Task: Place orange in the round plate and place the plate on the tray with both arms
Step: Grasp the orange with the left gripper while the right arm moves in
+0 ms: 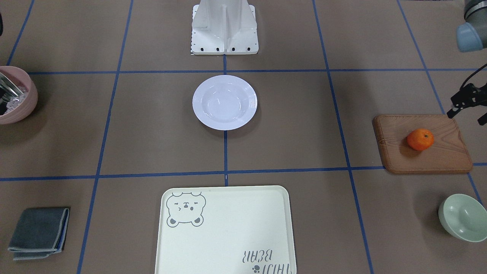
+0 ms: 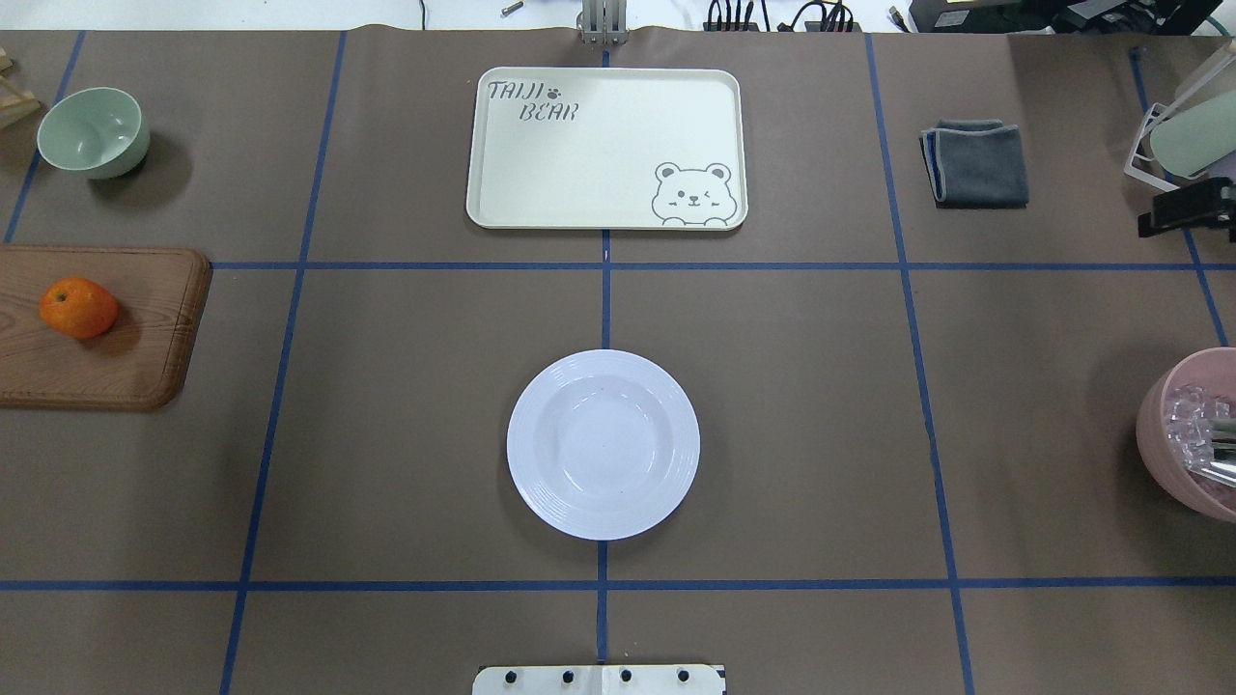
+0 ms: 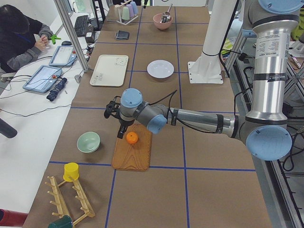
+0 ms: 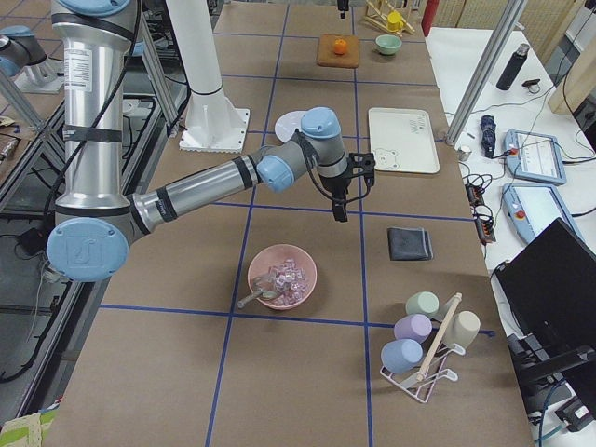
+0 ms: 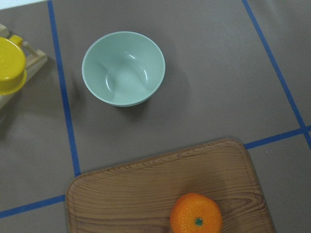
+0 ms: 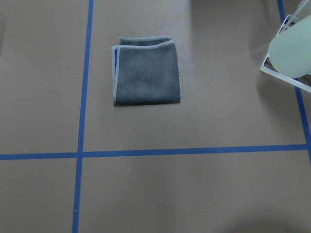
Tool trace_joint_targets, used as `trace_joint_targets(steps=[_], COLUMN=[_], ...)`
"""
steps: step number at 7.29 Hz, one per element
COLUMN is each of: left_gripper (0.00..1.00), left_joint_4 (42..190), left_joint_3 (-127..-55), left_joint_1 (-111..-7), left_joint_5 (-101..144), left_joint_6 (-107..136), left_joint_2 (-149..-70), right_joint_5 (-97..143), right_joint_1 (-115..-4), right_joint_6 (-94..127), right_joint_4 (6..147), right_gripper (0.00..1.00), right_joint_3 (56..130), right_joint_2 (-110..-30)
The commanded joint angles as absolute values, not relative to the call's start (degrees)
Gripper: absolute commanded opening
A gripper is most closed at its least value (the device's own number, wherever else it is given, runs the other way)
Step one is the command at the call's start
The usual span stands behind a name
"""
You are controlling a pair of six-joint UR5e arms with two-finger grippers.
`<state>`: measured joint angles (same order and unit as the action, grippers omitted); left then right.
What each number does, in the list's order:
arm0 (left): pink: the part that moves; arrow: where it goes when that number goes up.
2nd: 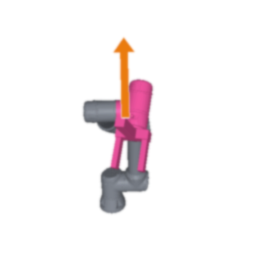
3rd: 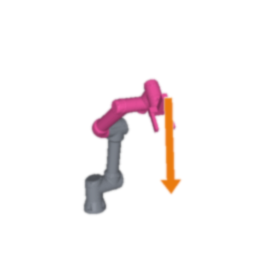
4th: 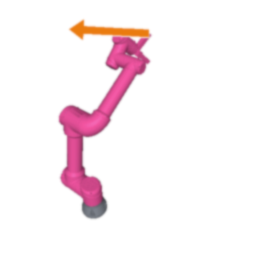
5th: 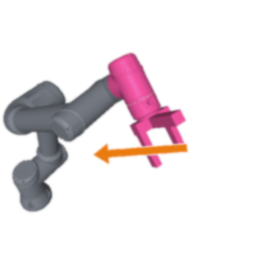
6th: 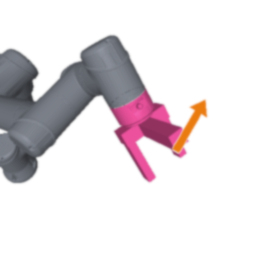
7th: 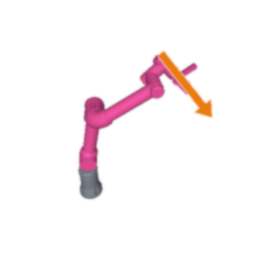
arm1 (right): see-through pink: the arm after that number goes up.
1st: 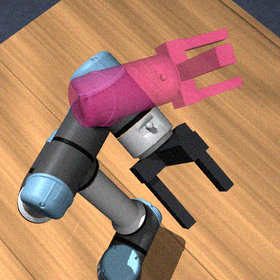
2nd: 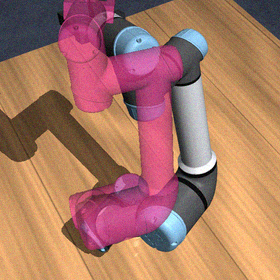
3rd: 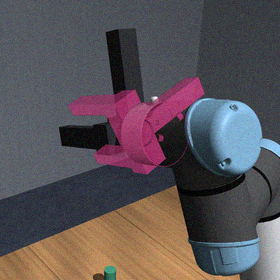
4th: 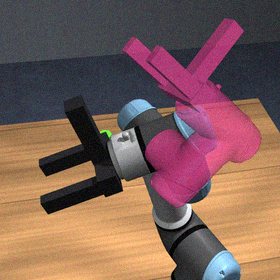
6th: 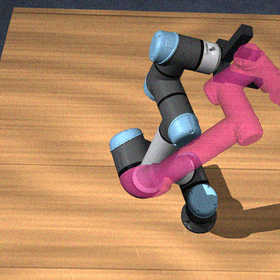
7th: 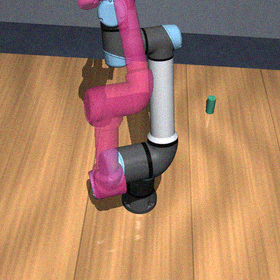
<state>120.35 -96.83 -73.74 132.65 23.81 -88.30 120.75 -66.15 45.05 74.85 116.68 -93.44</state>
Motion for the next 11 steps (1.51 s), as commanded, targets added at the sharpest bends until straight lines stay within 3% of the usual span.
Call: trace_joint_targets(steps=[1, 4, 11], left_gripper=[0.98, 0.98, 0.98], left_joint_4=[126.00, 132.27, 132.80], left_joint_3=[-95.11, -87.73, -82.97], left_joint_1=[-67.70, -62.68, -58.89], left_joint_5=[126.94, 121.30, 119.97], left_joint_6=[30.99, 34.53, 35.60], left_joint_2=[-86.93, -89.02, -92.02], right_joint_5=[114.62, 114.61, 113.03], right_joint_1=[-57.68, -57.31, -56.16], right_joint_6=[52.20, 52.03, 52.12], right_joint_4=[74.62, 74.53, 73.21], right_gripper=[1.00, 1.00, 1.00], right_joint_3=[117.60, 117.69, 117.25], right_joint_2=[-93.52, -93.43, -93.43])
